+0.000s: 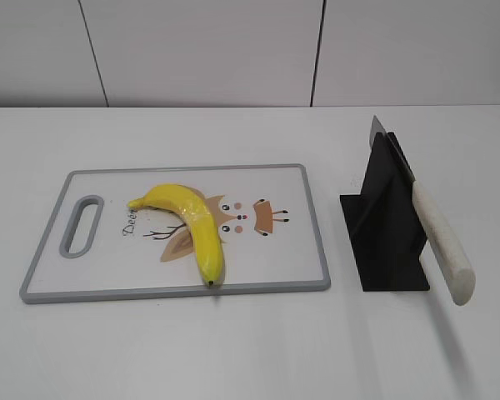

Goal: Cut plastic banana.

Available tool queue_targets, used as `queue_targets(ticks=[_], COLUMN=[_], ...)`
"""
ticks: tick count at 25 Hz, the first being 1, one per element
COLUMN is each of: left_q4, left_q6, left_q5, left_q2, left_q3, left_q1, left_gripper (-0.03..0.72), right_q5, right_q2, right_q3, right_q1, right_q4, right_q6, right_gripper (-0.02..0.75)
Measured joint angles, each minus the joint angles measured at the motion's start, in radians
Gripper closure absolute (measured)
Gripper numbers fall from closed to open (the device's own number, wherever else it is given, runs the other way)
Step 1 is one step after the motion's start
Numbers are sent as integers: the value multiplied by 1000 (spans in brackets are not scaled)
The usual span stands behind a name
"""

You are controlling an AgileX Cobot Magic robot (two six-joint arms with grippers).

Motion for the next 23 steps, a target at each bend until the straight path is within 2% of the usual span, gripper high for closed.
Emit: queue_targets(ticks=[23], left_q4=[2], left_q6=[0], left_q5=[0], left_q2=[0], left_q3=[0], left_q1=[0], left_gripper=[100], right_q5=[0], right_q2=[0], right_q3=[0], right_q1=[-1], right_q4=[0], right_q6=[0], right_gripper=[170])
